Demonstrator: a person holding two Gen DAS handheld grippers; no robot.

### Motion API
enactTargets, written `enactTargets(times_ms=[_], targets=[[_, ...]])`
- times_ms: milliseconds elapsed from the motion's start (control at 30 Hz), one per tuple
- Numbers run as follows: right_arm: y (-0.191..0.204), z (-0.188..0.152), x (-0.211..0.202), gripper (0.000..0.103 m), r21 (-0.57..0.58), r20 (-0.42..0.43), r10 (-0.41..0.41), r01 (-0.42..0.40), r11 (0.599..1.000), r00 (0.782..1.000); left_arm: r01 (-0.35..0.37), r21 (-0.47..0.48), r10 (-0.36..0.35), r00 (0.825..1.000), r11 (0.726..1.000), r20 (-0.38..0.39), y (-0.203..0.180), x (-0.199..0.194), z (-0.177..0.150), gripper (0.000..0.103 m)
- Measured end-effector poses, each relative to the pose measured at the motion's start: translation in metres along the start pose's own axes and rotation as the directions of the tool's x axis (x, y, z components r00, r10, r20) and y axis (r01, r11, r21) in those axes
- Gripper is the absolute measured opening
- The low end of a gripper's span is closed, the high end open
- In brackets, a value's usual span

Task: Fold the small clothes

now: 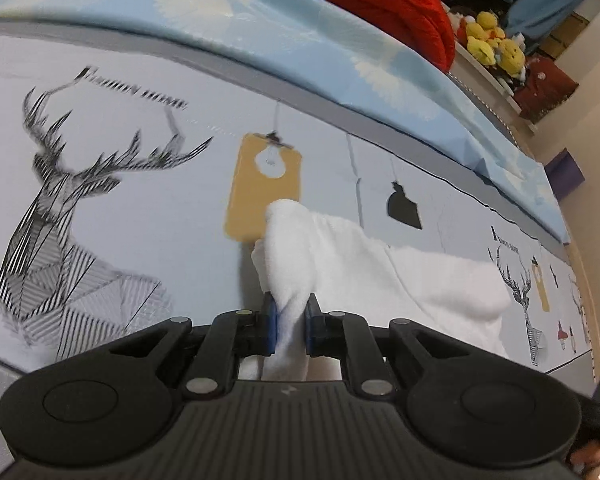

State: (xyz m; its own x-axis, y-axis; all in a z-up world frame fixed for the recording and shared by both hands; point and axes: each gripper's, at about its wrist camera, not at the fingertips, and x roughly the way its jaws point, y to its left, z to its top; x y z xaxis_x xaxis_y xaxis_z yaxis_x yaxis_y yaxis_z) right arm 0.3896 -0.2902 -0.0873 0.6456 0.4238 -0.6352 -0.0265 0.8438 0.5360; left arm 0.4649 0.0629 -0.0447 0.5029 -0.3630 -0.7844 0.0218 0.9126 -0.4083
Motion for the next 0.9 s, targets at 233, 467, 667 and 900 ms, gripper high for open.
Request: enactTargets(times_ms=[233,467,667,900], targets=[[0.008,0.023,0.029,0.010,-0.019,-0.004,-0.041,0.040,0.999,0.999,-0.005,-0.068,0.006,1.000,0.998,0.016,0.025,0.004,0.001,0.016],[-0.004,0.017,0.018,0.026,0.041,-0.004,-0.052,0.052,0.998,0.999,-0.058,-0.079,0.063,0.997,0.995,0.054,0.040,-0.009,0.004,0.052],[0.000,0.007,-0.034,0.042,0.095,0.033,-0.182,0.178,0.979,0.983,-0.231,-0.096,0.238,0.968,0.968,0.077,0.060,-0.061,-0.015,0.084],[0.096,-0.083,-0.156,0.085,-0.265,0.254,-0.221,0.287,0.921,0.942,-0.422,0.077,0.395,0.888,0.903,0.236,-0.010,-0.169,-0.116,0.103]])
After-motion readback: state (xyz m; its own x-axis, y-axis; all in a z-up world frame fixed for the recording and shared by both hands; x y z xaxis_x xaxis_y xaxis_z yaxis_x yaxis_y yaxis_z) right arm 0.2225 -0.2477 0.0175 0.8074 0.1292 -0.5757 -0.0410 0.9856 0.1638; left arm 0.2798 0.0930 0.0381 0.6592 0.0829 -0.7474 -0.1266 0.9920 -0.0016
